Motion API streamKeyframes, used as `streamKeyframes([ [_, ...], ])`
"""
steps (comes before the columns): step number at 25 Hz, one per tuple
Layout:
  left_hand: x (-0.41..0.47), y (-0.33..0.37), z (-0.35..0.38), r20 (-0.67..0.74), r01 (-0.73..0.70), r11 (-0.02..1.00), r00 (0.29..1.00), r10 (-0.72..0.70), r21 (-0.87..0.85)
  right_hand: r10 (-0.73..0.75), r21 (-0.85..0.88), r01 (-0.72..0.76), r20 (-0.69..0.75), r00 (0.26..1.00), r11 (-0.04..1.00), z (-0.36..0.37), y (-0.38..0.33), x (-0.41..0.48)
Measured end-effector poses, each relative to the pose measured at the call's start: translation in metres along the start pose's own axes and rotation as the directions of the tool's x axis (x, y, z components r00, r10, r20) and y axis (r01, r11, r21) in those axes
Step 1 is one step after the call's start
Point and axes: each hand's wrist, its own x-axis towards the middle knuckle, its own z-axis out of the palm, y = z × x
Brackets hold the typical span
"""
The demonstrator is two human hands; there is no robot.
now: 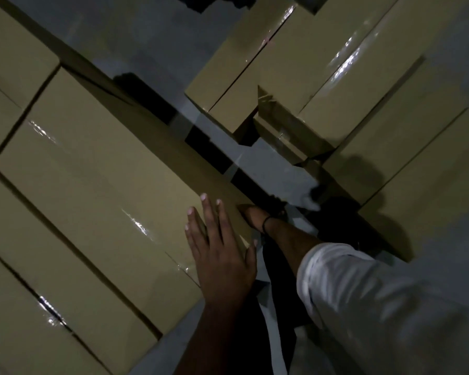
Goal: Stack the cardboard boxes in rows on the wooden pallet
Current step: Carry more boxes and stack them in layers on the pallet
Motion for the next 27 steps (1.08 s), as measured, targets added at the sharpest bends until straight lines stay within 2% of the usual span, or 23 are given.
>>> streamKeyframes([
  [3,0.005,0.004,-0.009,0.014,-0.003,0.999,1.0,0.004,-0.049,-0.046,-0.034,0.044,-0.084,0.995,0.998,-0.014,-0.009,-0.026],
  [6,0.016,0.016,-0.025,-0.014,-0.043,0.993,0.999,0.042,-0.106,-0.154,0.031,0.17,-0.297,0.942,0.985,-0.042,-0.018,-0.058],
  [10,0.045,0.043,-0.05,-0.009,-0.137,0.971,0.99,0.138,-0.195,-0.152,0.146,0.306,-0.626,0.765,0.941,-0.095,-0.016,-0.112],
  [12,0.068,0.059,-0.062,-0.015,-0.219,0.959,0.975,0.22,-0.178,-0.146,0.151,0.367,-0.73,0.667,0.918,-0.124,-0.013,-0.134],
  [14,0.1,0.077,-0.073,-0.029,-0.275,0.939,0.961,0.275,-0.207,-0.118,0.145,0.392,-0.811,0.573,0.908,-0.156,-0.012,-0.154],
  [16,0.136,0.093,-0.081,0.01,-0.268,0.923,0.959,0.282,-0.276,-0.091,0.108,0.372,-0.872,0.48,0.922,-0.189,-0.008,-0.159],
  [20,0.234,0.136,-0.075,0.087,-0.331,0.905,0.927,0.365,-0.268,-0.093,0.032,0.334,-0.932,0.351,0.942,-0.262,-0.014,-0.134],
  [22,0.286,0.16,-0.063,0.121,-0.338,0.911,0.92,0.372,-0.235,-0.087,0.023,0.314,-0.939,0.331,0.949,-0.296,-0.022,-0.116],
  [27,0.399,0.219,-0.022,0.194,-0.377,0.913,0.895,0.403,-0.158,-0.091,-0.002,0.235,-0.925,0.369,0.972,-0.375,-0.047,-0.076],
])
